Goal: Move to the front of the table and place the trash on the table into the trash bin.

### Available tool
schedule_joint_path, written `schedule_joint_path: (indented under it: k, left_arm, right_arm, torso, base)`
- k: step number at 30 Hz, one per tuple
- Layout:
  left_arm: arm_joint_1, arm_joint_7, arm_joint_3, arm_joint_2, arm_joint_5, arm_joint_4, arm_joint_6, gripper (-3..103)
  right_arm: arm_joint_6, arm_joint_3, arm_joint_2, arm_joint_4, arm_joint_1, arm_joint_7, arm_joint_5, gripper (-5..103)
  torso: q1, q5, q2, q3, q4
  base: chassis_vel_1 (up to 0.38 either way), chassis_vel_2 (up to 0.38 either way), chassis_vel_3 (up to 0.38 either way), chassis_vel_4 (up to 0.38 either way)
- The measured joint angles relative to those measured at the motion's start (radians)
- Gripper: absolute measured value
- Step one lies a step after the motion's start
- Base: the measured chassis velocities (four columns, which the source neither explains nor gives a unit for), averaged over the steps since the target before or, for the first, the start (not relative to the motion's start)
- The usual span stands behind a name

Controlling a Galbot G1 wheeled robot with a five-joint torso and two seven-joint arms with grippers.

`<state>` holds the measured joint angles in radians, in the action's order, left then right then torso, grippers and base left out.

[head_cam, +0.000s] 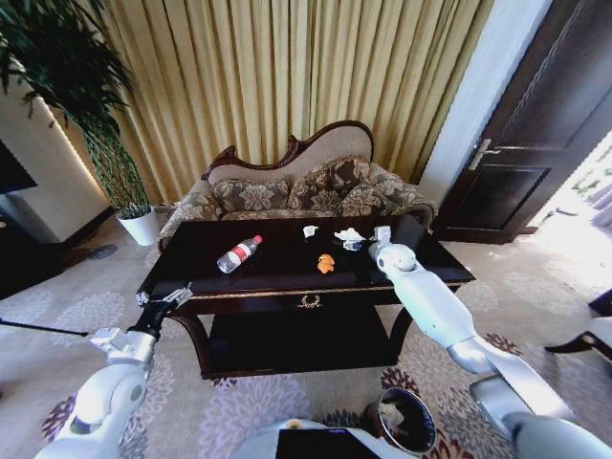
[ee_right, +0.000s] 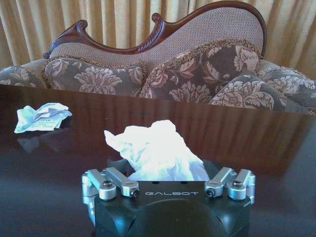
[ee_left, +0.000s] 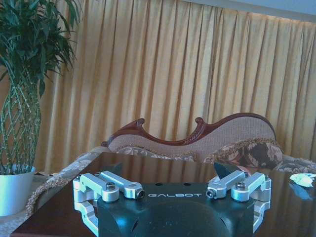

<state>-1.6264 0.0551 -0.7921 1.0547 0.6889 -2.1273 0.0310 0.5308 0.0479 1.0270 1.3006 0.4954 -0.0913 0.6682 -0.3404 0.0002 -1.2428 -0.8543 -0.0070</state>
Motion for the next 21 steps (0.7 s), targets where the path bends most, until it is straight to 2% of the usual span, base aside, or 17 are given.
schedule_joint_path:
  k: [1, 3, 4, 5, 6, 8, 10, 11, 14, 15, 16, 21]
  left_arm:
    - [0.0, 0.0, 0.0, 0.0, 0.0, 0.0, 0.0, 100]
    - [-0.002, 0.0, 0.003, 0.003, 0.0, -0.003, 0.0, 100]
    - [-0.002, 0.0, 0.003, 0.003, 0.0, -0.003, 0.0, 100]
    - [-0.003, 0.0, 0.003, 0.004, -0.001, -0.003, 0.0, 100]
    - [-0.004, 0.0, 0.003, 0.005, -0.001, -0.003, 0.0, 100]
    - [-0.004, 0.0, 0.003, 0.005, -0.001, -0.003, 0.0, 100]
    - [-0.005, 0.0, 0.002, 0.006, -0.001, -0.003, 0.0, 100]
    - [-0.005, 0.0, 0.002, 0.006, -0.001, -0.003, 0.0, 100]
    - [-0.006, 0.0, 0.002, 0.006, -0.001, -0.003, 0.0, 100]
    - [-0.006, 0.0, 0.002, 0.006, -0.001, -0.003, 0.0, 100]
    - [-0.007, 0.0, 0.002, 0.006, -0.001, -0.002, 0.0, 100]
    - [-0.006, 0.0, 0.003, 0.005, -0.002, 0.002, -0.001, 100]
  right_arm:
    - [0.0, 0.0, 0.0, 0.0, 0.0, 0.0, 0.0, 89]
    - [-0.004, 0.001, 0.0, 0.002, 0.002, 0.0, 0.0, 78]
    - [-0.004, 0.001, 0.0, 0.002, 0.002, 0.0, 0.0, 78]
    - [-0.005, 0.002, 0.0, 0.002, 0.002, -0.001, 0.0, 73]
    - [-0.006, 0.003, -0.001, 0.002, 0.002, -0.001, 0.0, 61]
    - [-0.006, 0.003, -0.001, 0.002, 0.003, -0.001, 0.0, 61]
    - [-0.007, 0.005, -0.001, 0.003, 0.007, -0.002, 0.0, 51]
    - [-0.007, 0.005, -0.001, 0.003, 0.007, -0.002, 0.0, 51]
    - [-0.007, 0.008, 0.0, 0.007, 0.013, -0.004, 0.0, 35]
    - [-0.007, 0.008, 0.0, 0.007, 0.013, -0.004, 0.0, 35]
    - [-0.007, 0.009, 0.0, 0.007, 0.013, -0.004, 0.0, 29]
    - [-0.009, 0.009, 0.002, 0.007, 0.015, -0.003, 0.003, 26]
  torso:
    - [0.0, 0.0, 0.0, 0.0, 0.0]
    - [0.0, 0.0, 0.0, 0.0, 0.0]
    - [0.0, 0.0, 0.0, 0.0, 0.0]
    - [0.0, -0.0001, 0.0, 0.0, 0.0001]
    - [0.0, 0.0, 0.0, 0.0, 0.0]
    - [0.0, 0.0, 0.0, 0.0, 0.0]
    - [0.0, -0.0001, 0.0, 0.0, 0.0001]
    - [0.0, -0.0001, 0.0, 0.0, 0.0001]
    - [0.0, 0.0, 0.0, 0.0, 0.0]
    - [0.0, 0.0, 0.0, 0.0, 0.0]
    - [0.0, 0.0, 0.0, 0.0, 0.0]
    - [0.0, 0.0, 0.0, 0.0, 0.0]
  base:
    - [0.0, 0.0, 0.0, 0.0]
    - [0.0, 0.0, 0.0, 0.0]
    - [0.0, 0.0, 0.0, 0.0]
    - [0.0, 0.0, 0.0, 0.0]
    - [0.0, 0.0, 0.0, 0.0]
    - [0.0, 0.0, 0.0, 0.0]
    - [0.0, 0.0, 0.0, 0.0]
    - [0.0, 0.0, 0.0, 0.0]
    - [0.0, 0.0, 0.0, 0.0]
    - [0.0, 0.0, 0.0, 0.0]
    - [0.0, 0.0, 0.0, 0.0]
    - [0.0, 0.0, 0.0, 0.0]
